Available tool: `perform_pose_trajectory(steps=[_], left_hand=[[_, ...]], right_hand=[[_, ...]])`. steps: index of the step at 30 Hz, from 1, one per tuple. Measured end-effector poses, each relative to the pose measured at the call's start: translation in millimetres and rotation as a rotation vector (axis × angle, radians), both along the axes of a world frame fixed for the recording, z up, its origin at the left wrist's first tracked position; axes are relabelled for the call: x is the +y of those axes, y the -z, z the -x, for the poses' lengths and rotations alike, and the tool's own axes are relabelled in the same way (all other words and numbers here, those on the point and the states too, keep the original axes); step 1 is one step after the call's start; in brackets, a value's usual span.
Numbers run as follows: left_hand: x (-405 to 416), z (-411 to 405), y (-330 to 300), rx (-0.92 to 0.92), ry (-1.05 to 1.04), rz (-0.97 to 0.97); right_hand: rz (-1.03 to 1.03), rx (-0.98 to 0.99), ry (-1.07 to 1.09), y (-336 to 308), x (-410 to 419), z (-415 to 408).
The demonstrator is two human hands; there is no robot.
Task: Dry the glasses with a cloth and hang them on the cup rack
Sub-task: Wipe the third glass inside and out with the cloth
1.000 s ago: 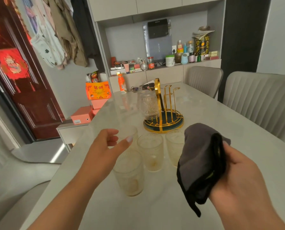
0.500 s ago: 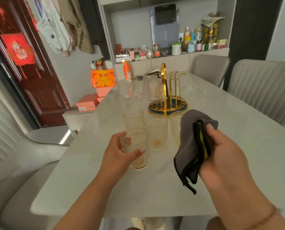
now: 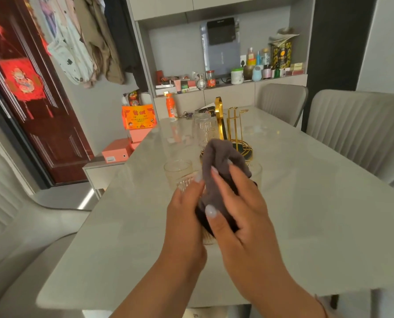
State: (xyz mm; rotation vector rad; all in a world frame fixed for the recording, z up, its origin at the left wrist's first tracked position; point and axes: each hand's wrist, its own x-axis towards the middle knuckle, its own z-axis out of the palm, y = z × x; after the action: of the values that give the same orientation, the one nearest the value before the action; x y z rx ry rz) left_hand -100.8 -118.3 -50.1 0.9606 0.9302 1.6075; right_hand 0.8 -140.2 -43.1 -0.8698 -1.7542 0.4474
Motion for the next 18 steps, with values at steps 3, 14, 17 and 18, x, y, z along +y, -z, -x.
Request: perform_pose_trajectory(steps=[3, 14, 17, 18], left_hand=[[-5.8, -13.7, -4.1, -0.013, 0.01, 0.015], [-2.4, -39.0, -32.1, 0.202, -0.033, -0.032], [1.7, -43.6, -32.3, 0.122, 0.005, -0.029], [3.3, -43.5, -33.6, 0.098, 0.004, -0.024]], right_hand=[[0.277, 0.172, -0.114, -7.4, 18.1, -15.0], [0.237, 0.203, 0.004, -21.8, 15.9, -34.9], [0.532, 0.577, -0.308, -32.2, 21.8, -46.1], [0.651, 0.722, -0.465, -30.3, 21.1, -48.0]])
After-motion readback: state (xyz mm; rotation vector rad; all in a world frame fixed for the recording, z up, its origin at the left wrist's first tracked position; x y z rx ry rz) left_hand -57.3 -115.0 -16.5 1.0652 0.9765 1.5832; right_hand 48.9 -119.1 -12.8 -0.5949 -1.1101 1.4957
